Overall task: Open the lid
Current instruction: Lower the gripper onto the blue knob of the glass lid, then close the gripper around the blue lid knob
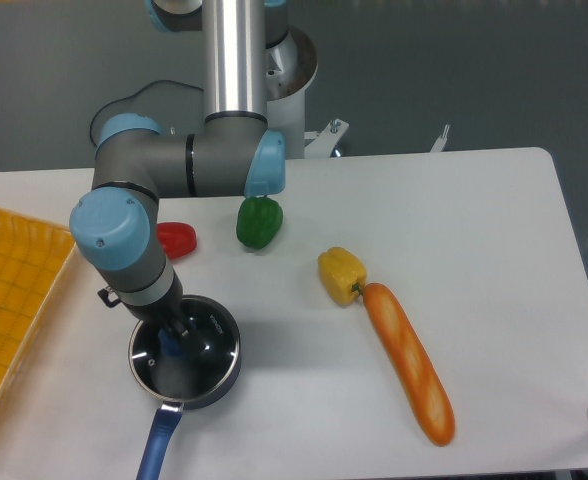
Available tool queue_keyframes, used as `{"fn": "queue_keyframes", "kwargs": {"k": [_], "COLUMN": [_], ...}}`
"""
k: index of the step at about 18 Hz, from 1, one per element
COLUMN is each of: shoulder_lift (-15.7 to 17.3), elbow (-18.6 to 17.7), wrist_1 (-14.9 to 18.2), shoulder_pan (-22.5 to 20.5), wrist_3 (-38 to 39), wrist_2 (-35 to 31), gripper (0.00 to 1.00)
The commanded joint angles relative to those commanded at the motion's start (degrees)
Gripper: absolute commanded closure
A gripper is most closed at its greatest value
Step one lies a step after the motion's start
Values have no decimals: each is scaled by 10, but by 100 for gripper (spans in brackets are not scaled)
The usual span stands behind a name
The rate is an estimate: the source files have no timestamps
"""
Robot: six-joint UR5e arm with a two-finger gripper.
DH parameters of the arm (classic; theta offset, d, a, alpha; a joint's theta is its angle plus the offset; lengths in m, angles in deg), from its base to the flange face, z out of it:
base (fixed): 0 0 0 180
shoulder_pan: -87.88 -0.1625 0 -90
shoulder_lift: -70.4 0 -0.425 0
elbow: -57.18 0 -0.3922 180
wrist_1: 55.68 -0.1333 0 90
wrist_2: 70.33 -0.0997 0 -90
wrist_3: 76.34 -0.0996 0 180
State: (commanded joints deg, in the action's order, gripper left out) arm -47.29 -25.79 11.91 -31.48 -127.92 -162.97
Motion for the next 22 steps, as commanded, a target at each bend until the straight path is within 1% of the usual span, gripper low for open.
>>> {"fn": "queue_keyframes", "kwargs": {"k": [3, 13, 22], "shoulder_lift": [-3, -14, -13], "elbow": [2, 4, 2], "wrist_1": [-1, -4, -4], "shoulder_pan": [-1, -4, -2], "wrist_3": [-11, -11, -8], "wrist_2": [-2, -3, -3], "gripper": [0, 0, 0]}}
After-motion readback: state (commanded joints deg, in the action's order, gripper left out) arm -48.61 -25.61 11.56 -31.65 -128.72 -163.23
